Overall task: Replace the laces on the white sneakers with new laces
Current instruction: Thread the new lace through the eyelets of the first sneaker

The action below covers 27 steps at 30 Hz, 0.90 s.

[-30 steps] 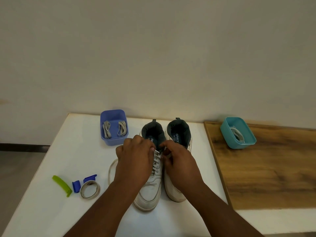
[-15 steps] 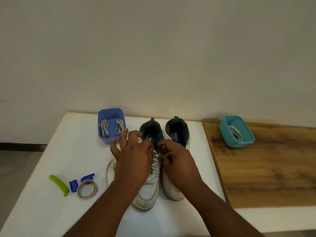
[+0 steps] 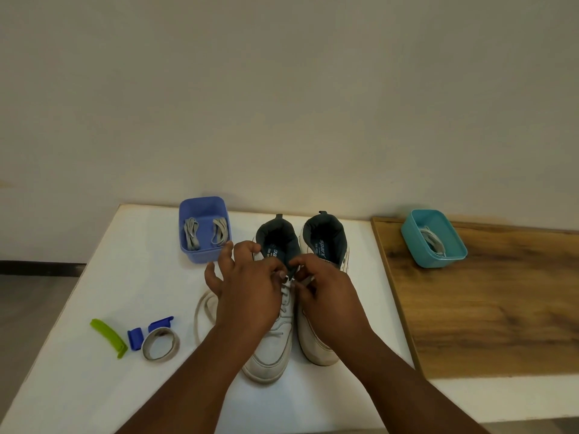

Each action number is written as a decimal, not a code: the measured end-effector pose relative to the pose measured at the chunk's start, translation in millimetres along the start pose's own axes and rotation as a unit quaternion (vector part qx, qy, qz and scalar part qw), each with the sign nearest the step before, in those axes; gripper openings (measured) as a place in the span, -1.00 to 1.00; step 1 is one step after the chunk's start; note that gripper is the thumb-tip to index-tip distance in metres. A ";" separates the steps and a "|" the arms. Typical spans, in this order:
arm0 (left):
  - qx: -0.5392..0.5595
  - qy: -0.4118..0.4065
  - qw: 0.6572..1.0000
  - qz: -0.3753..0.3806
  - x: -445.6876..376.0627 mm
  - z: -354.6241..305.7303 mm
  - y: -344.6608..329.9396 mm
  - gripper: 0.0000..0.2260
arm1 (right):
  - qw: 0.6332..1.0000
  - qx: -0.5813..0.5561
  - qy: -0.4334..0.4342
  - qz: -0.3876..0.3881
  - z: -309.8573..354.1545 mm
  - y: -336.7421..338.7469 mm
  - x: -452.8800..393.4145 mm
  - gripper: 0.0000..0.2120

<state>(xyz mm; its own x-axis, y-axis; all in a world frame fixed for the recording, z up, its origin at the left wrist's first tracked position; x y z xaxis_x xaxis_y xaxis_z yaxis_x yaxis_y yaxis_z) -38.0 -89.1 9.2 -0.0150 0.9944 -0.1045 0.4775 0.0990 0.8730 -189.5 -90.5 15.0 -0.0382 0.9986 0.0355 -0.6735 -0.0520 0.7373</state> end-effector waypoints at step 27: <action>0.012 -0.048 0.994 0.094 6.0 4.2 -4.7 -0.47 | 0.994 0.101 -0.001 -0.047 2.2 10.2 0.1 -0.88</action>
<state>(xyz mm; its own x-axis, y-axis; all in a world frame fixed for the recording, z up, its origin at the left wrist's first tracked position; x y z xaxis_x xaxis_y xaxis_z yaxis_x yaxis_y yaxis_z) -36.7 -83.8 2.4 0.1588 0.9872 0.0132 0.4847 -0.0896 0.8701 -194.7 -90.9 24.0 0.0197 0.9991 -0.0377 -0.5123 0.0425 0.8578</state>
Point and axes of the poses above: each hand's wrist, its own x-axis away from the middle knuckle, its own y-axis out of the back of the hand, z = x × y, the point moved 10 cm from there along -x, towards the middle knuckle, and after that the axes turned 10 degrees about -y, right-handed, at the moved point
